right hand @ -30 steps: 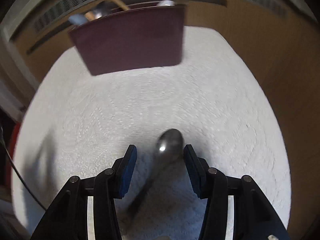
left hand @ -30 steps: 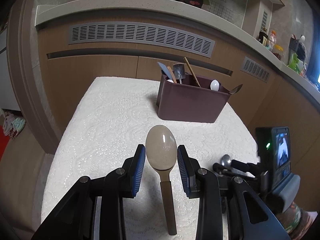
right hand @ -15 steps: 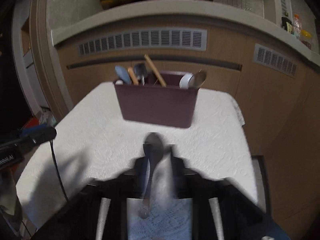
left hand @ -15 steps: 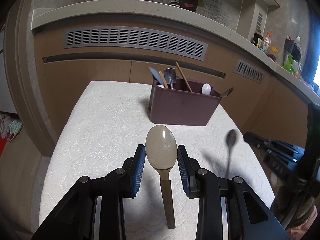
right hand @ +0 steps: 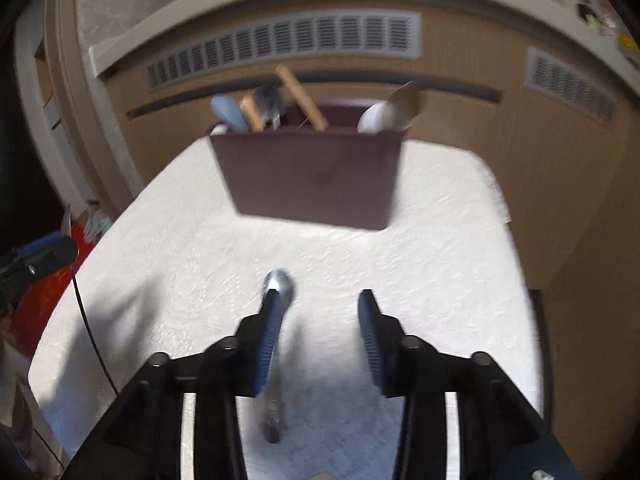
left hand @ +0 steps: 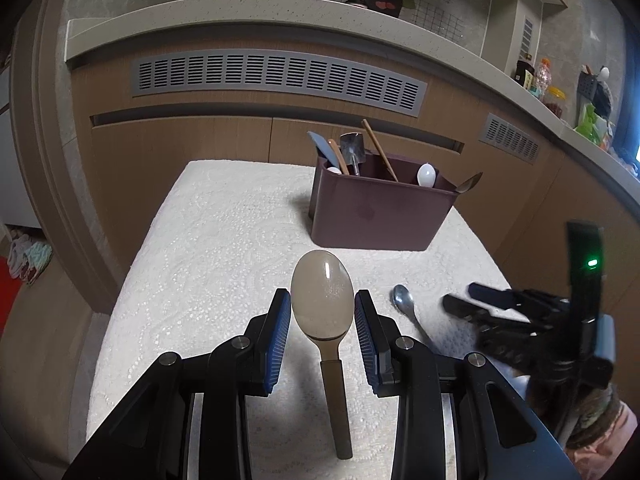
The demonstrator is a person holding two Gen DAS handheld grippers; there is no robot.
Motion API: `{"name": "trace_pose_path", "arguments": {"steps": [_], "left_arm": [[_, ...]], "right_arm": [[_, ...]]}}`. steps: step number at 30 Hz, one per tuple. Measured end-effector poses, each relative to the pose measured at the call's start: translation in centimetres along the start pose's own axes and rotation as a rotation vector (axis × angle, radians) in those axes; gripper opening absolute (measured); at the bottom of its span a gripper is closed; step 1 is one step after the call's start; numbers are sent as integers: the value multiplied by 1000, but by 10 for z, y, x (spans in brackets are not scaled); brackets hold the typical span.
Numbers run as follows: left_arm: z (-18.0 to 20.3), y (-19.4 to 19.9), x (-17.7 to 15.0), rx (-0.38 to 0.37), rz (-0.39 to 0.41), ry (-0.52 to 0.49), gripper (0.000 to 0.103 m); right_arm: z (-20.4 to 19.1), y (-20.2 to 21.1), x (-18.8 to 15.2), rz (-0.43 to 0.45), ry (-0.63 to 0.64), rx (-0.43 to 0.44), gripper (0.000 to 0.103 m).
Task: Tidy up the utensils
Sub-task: 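Lift both spoons up over the maroon caddy, then open both grippers to drop both spoons into the caddy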
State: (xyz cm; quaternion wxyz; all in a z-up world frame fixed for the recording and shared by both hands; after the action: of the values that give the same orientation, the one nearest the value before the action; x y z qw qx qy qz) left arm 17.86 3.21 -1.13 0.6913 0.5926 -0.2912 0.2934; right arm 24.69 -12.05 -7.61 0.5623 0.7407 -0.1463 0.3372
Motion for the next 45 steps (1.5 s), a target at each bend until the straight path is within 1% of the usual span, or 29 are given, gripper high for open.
{"name": "trace_pose_path", "arguments": {"steps": [2, 5, 8, 10, 11, 12, 15, 18, 23, 25, 27, 29, 32, 35, 36, 38, 40, 42, 45], "left_arm": [[-2, 1, -1, 1, 2, 1, 34], [-3, 2, -1, -1, 3, 5, 34], [-5, 0, -1, -1, 0, 11, 34], [-6, 0, -1, 1, -1, 14, 34], [-7, 0, -1, 2, -2, 15, 34], [-7, -1, -1, 4, -3, 16, 34], [-6, -1, -1, 7, -3, 13, 34], [-1, 0, 1, 7, 1, 2, 34], [9, 1, 5, 1, 15, -9, 34], [13, 2, 12, -7, 27, -14, 34], [19, 7, 29, -33, 56, -16, 34], [29, 19, 58, -62, 116, -39, 34], [46, 43, 113, -92, 253, -92, 34], [60, 60, 165, -122, 381, -131, 34], [62, 61, 178, -121, 412, -131, 34], [64, 58, 200, -119, 455, -131, 34], [65, 47, 214, -117, 455, -129, 34], [66, 33, 224, -108, 441, -138, 34], [64, 12, 235, -95, 414, -144, 34]], "right_arm": [[-13, -18, 0, -29, 56, 17, 42], [-26, -43, 3, -69, 135, 7, 42], [-23, -63, 5, -119, 125, 0, 44], [-17, -66, 7, -120, 90, 13, 43], [-15, -64, 8, -122, 88, 5, 26], [-13, -60, 8, -116, 85, 0, 26], [-9, -38, 9, -57, 94, -12, 26], [-4, -6, 10, 19, 94, -17, 26], [7, 43, 16, 133, 65, -18, 26], [8, 59, 23, 174, 51, -15, 26], [12, 74, 33, 224, 41, -3, 26], [13, 96, 54, 302, 50, -7, 26], [14, 136, 99, 440, 86, -34, 26], [13, 166, 147, 549, 125, -64, 26], [14, 173, 165, 582, 138, -76, 26], [15, 177, 190, 620, 155, -104, 26], [17, 175, 208, 630, 162, -119, 26], [20, 165, 222, 621, 156, -116, 26], [24, 148, 232, 610, 155, -116, 26]]}}
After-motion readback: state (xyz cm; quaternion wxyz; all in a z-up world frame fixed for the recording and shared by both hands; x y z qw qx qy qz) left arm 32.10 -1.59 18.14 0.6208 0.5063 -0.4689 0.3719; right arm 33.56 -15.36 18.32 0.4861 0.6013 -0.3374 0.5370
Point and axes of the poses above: each gripper's, at about its wrist camera, not at the fingertips, and y roughly against the way its jaws point, z to its right, x to its top, the point moved 5 cm from there along -y, roughly the way its jaws point, and after that the axes turned 4 degrees about x, right-handed, at the moved point
